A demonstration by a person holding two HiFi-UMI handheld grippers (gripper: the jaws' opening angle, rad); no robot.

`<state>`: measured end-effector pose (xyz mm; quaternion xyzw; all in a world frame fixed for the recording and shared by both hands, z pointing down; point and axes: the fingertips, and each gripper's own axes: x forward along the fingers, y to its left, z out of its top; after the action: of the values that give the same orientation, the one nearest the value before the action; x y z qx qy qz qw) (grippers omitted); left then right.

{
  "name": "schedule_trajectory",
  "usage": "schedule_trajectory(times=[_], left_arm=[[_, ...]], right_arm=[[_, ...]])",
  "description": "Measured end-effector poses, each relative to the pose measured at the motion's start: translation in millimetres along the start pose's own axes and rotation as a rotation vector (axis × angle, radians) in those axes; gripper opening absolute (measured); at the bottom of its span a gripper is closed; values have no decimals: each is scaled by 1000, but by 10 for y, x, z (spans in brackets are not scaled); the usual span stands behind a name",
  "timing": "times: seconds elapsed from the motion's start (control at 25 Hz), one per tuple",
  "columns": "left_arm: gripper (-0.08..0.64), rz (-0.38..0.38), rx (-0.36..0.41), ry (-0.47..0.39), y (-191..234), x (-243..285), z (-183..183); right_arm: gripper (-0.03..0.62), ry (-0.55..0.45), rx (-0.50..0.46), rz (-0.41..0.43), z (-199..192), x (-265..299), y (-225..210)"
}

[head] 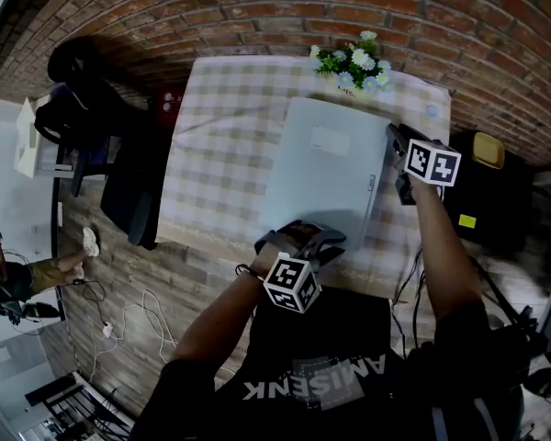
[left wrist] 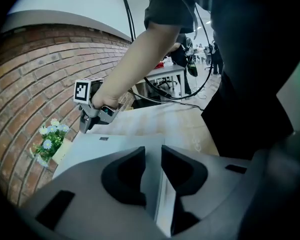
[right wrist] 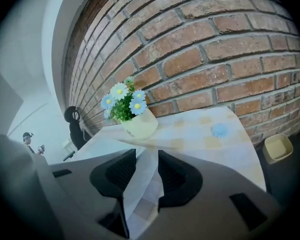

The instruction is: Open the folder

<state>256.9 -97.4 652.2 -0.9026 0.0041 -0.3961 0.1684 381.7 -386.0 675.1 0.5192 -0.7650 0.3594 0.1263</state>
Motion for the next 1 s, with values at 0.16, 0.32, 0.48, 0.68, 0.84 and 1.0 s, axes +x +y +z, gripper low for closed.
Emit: schedule_trajectory(times=[0.16, 0.32, 0.48, 0.68, 0.84, 1.0], left_arm=[[76, 2, -59, -26, 9, -54, 15], [45, 0, -156, -57, 60, -131, 43], [25, 26, -262, -101, 150, -248, 67], [15, 85, -380, -146, 267, -388, 58], [14, 123, -455, -164, 349, -503, -19], [14, 146, -531, -228, 445, -664, 6]], right_arm=[[169, 2, -7, -9, -2, 2, -3], [170, 4, 4, -11, -6, 7, -9], [170, 14, -9, -14, -6, 3, -5], [172, 24, 17, -4, -16, 5, -2], [172, 31, 41, 3, -12, 4, 1], [169, 54, 48, -4, -40, 15, 21]])
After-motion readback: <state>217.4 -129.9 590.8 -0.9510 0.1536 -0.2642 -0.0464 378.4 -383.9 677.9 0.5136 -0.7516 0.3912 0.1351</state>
